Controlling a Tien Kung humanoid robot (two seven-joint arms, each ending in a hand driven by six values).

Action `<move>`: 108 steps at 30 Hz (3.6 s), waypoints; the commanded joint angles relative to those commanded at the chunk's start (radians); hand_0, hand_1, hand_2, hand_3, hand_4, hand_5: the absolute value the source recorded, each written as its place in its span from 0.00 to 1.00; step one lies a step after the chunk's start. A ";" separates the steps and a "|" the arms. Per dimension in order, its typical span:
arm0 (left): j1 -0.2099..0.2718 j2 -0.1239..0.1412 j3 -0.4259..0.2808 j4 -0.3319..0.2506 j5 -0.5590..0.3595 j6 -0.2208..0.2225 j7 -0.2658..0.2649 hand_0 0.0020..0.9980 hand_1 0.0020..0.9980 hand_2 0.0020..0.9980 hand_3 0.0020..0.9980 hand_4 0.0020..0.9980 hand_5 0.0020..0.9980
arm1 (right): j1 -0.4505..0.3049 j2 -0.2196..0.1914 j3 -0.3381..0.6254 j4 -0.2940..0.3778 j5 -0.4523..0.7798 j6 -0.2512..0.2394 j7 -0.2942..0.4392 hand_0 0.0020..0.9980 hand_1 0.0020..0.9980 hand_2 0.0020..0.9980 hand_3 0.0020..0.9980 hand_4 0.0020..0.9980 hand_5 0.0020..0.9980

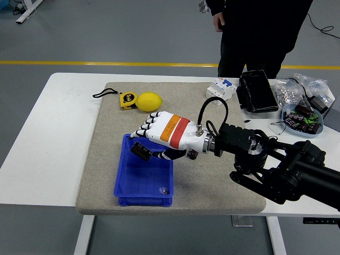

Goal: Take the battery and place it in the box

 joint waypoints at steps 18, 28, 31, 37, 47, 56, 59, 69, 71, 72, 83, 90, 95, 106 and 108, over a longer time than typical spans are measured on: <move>-0.001 0.002 0.026 0.000 -0.038 0.007 -0.010 0.76 0.71 0.73 0.64 0.71 0.62 | -0.087 -0.126 0.165 0.024 0.119 0.043 -0.126 0.81 0.71 0.79 0.97 1.00 0.31; 0.004 -0.003 -0.006 0.000 -0.002 0.001 -0.001 0.76 0.71 0.73 0.63 0.71 0.63 | -0.217 -0.205 0.256 0.152 0.161 0.078 -0.356 0.50 0.35 0.45 0.94 1.00 0.46; 0.006 -0.003 -0.011 0.000 0.006 0.000 0.001 0.76 0.71 0.73 0.63 0.71 0.62 | -0.235 -0.205 0.253 0.180 0.152 0.110 -0.413 0.29 0.20 0.30 0.92 1.00 0.57; 0.012 -0.004 -0.028 0.000 0.029 -0.002 0.006 0.76 0.71 0.73 0.63 0.71 0.62 | -0.253 -0.180 0.245 0.217 0.119 0.158 -0.517 0.20 0.16 0.26 0.89 1.00 0.61; 0.021 -0.001 -0.037 0.000 0.043 -0.004 0.009 0.76 0.71 0.73 0.63 0.70 0.62 | -0.269 -0.112 0.228 0.167 0.030 0.148 -0.594 0.21 0.16 0.26 0.82 1.00 0.58; 0.024 -0.001 -0.046 0.000 0.060 -0.006 0.013 0.76 0.71 0.73 0.63 0.70 0.62 | -0.278 -0.053 0.217 0.089 0.035 0.140 -0.638 0.22 0.16 0.26 0.79 1.00 0.59; 0.021 -0.002 -0.045 0.000 0.057 -0.006 0.012 0.76 0.71 0.73 0.63 0.70 0.62 | -0.276 -0.039 0.225 0.072 0.032 0.137 -0.663 0.22 0.16 0.25 0.77 1.00 0.62; 0.015 -0.003 -0.034 0.000 0.039 -0.005 0.007 0.76 0.71 0.73 0.63 0.70 0.62 | -0.271 -0.024 0.229 0.042 0.057 0.145 -0.683 0.21 0.15 0.25 0.74 1.00 0.63; 0.015 -0.003 -0.035 0.000 0.040 -0.005 0.007 0.76 0.71 0.73 0.63 0.70 0.62 | -0.272 -0.023 0.228 0.046 0.061 0.152 -0.684 0.21 0.15 0.25 0.74 1.00 0.64; 0.015 -0.004 -0.036 0.000 0.041 -0.005 0.008 0.76 0.71 0.73 0.63 0.70 0.62 | -0.272 -0.023 0.228 0.049 0.062 0.156 -0.685 0.21 0.15 0.25 0.74 1.00 0.64; 0.017 -0.003 -0.035 0.000 0.042 -0.007 0.010 0.76 0.71 0.73 0.63 0.70 0.62 | -0.271 -0.008 0.231 0.057 0.080 0.178 -0.697 0.22 0.16 0.26 0.80 1.00 0.66; 0.016 -0.002 -0.031 0.000 0.035 -0.007 0.008 0.76 0.71 0.73 0.63 0.70 0.62 | -0.273 0.008 0.226 0.035 0.080 0.190 -0.704 0.22 0.16 0.27 0.80 1.00 0.67; 0.014 -0.003 -0.029 0.000 0.033 -0.007 0.008 0.76 0.71 0.73 0.63 0.70 0.62 | -0.271 0.015 0.224 0.013 0.073 0.187 -0.705 0.22 0.16 0.26 0.81 1.00 0.67; 0.014 -0.003 -0.026 0.000 0.031 -0.007 0.009 0.76 0.71 0.73 0.63 0.70 0.62 | -0.271 0.022 0.219 -0.024 0.077 0.176 -0.709 0.22 0.16 0.27 0.80 1.00 0.67; 0.014 -0.004 -0.027 0.000 0.033 -0.007 0.009 0.76 0.71 0.73 0.63 0.71 0.62 | -0.273 0.024 0.217 -0.026 0.079 0.173 -0.709 0.21 0.16 0.26 0.79 1.00 0.68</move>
